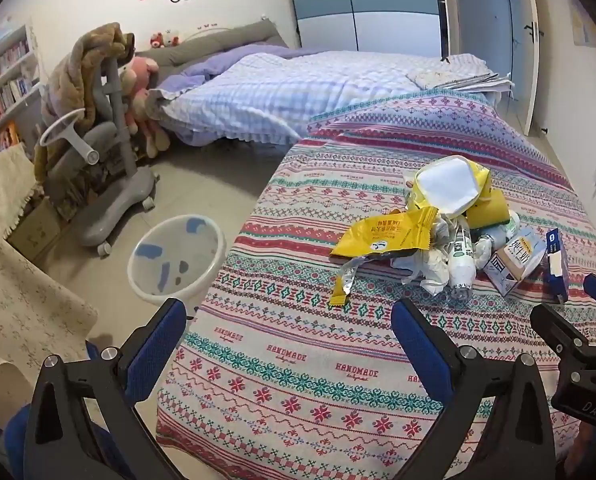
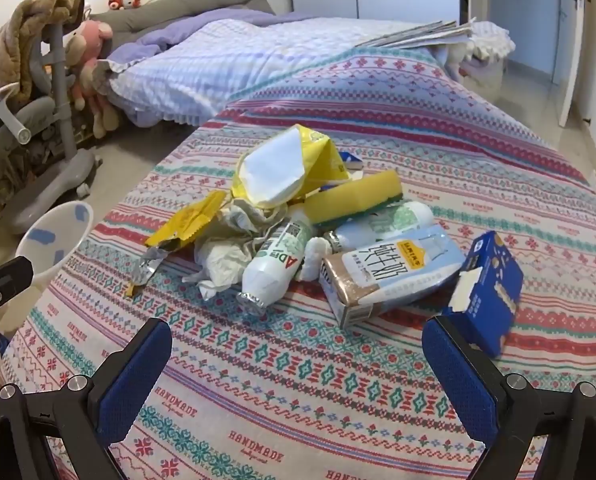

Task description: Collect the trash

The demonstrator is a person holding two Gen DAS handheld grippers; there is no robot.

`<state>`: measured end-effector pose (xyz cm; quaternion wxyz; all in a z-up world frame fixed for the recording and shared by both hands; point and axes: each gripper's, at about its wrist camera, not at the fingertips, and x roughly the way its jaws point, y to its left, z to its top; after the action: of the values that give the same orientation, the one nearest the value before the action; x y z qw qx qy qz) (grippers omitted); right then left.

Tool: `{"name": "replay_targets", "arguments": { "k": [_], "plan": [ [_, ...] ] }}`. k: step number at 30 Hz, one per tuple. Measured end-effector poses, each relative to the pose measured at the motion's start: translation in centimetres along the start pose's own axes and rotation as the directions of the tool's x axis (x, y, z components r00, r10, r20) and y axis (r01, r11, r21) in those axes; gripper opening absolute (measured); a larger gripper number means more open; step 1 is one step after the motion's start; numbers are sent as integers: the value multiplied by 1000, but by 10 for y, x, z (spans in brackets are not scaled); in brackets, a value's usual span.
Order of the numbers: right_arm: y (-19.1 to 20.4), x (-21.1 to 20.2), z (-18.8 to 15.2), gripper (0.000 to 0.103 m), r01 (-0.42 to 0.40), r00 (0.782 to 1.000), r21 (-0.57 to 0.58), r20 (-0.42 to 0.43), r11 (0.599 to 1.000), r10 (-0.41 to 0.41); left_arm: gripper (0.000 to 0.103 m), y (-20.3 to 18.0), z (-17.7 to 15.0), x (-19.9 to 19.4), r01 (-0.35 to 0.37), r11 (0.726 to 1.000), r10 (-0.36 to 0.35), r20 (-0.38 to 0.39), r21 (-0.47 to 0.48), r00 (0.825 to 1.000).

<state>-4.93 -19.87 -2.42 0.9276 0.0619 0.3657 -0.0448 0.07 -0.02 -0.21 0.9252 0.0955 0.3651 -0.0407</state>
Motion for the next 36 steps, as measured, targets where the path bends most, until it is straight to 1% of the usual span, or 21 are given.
{"name": "replay_targets", "arguments": {
  "k": [5, 6, 11, 20, 26, 34, 36],
  "plan": [
    [0, -2, 0, 103, 1, 1000, -6, 2, 1000, -1, 103, -2, -1, 5, 5, 1000, -5, -5, 6, 1000],
    [1, -2, 0, 103, 3, 1000, -3, 5, 1000, -3, 103, -1, -1, 0, 6, 1000, -5, -7, 5, 1000],
    [1, 0, 0, 103, -5, 1000, 9, 8, 1000, 5, 103, -1, -1, 2, 8, 1000, -8, -10, 8, 1000],
    [0, -1, 0, 103, -14, 1000, 10, 13, 1000, 14, 103, -7, -1, 1, 7, 1000, -7, 7, 8, 1000],
    [2, -2, -1, 103, -11, 1000, -5, 15, 1000, 11, 103, -7, -1, 3, 23, 1000, -23, -15, 3, 1000],
    [1, -3, 0, 103, -16, 1000, -4, 23, 1000, 16, 103, -12, -1, 7, 21, 1000, -20, -30, 19, 999],
    [1, -2, 0, 103, -15, 1000, -1, 6, 1000, 15, 103, -13, -1, 7, 28, 999, -27, -38, 20, 999]
  ]
}}
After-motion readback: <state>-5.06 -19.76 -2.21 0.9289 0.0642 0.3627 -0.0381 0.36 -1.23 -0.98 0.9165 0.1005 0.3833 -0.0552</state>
